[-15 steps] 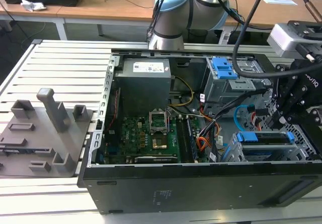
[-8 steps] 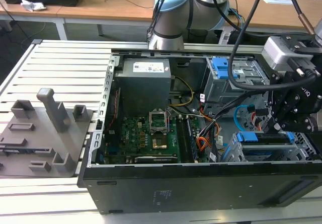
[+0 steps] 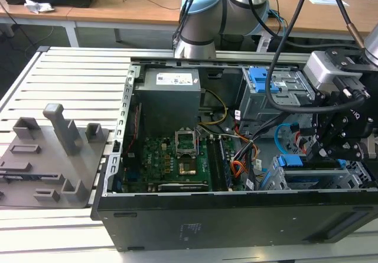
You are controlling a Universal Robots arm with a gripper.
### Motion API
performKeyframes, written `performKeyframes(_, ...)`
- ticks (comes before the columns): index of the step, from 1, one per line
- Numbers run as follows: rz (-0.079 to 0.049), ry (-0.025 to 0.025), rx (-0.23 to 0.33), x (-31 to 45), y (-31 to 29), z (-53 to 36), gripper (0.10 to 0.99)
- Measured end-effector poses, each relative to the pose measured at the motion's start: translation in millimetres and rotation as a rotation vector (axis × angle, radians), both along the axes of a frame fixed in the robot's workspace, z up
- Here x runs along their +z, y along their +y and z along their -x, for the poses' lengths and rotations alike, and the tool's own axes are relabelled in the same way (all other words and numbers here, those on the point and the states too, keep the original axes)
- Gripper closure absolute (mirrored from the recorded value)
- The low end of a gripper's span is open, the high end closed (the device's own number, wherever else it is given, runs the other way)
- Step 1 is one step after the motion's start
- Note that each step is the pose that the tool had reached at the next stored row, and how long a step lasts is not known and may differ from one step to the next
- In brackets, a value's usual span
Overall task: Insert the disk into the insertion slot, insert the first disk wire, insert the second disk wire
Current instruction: 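Insert the disk into the insertion slot, then insert the first disk wire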
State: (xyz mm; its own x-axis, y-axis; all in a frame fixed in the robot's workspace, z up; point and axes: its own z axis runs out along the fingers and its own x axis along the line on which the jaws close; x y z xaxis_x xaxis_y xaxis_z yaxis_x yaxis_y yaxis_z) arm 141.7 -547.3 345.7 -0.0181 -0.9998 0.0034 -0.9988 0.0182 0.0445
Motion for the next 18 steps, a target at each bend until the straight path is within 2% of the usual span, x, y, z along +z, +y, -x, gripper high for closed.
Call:
performKeyframes(5, 0.0, 0.0, 0.0, 0.0, 0.0, -0.1, 0.98)
performKeyframes(6, 0.0, 0.0, 0.0, 0.0, 0.0, -0.1, 0.973)
performKeyframes(7, 0.0, 0.0001, 0.0, 0.0, 0.0, -0.1, 0.918)
performKeyframes(9, 0.0, 0.0, 0.0, 0.0, 0.0, -0.1, 0.918)
performKeyframes(13, 0.0, 0.0, 0.0, 0.0, 0.0, -0.2, 0.667)
performKeyframes(14, 0.0, 0.0, 0.0, -0.1, -0.1, -2.5, 0.667)
performKeyframes(16, 0.0, 0.0, 0.0, 0.0, 0.5, -13.7, 0.667)
performKeyframes(18, 0.0, 0.0, 0.0, 1.0, 0.6, -16.2, 0.667)
